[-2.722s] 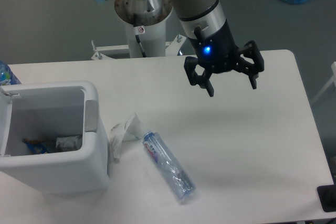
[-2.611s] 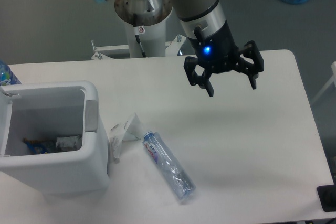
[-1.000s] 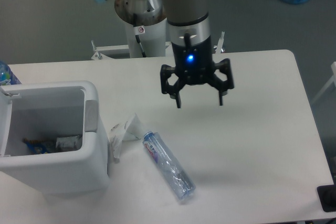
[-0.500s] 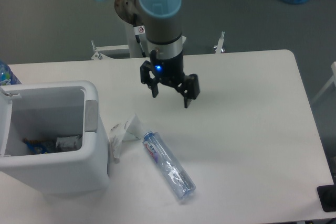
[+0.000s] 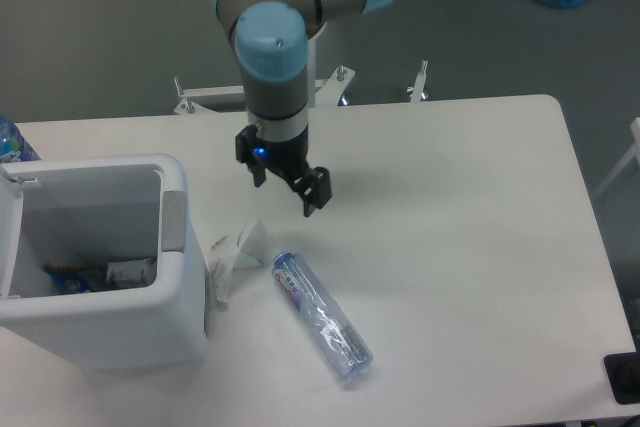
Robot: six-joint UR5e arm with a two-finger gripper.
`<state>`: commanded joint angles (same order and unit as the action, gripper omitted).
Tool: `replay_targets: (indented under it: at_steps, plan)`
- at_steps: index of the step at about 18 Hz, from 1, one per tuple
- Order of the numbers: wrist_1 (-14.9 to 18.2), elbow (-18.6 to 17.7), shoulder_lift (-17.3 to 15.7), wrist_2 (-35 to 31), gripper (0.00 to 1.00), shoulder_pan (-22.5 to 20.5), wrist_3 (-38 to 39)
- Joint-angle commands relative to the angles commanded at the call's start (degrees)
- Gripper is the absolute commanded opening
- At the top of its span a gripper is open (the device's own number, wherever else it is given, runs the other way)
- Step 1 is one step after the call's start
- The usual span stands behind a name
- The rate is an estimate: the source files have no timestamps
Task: Place the trash in the trash can
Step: 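Move the open gripper over the crumpled white tissue beside the bin, then lower the gripper onto the white tissue and close on it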
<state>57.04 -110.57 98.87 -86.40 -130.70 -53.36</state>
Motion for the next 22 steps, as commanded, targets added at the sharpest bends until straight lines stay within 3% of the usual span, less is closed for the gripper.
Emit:
replay_targets:
  at_steps: [12, 22]
  plan:
    - [-0.88, 1.23, 5.54, 0.26, 0.98, 2.29, 5.72]
    - [-0.88, 2.02, 5.72, 0.26, 0.18, 2.38, 10.02]
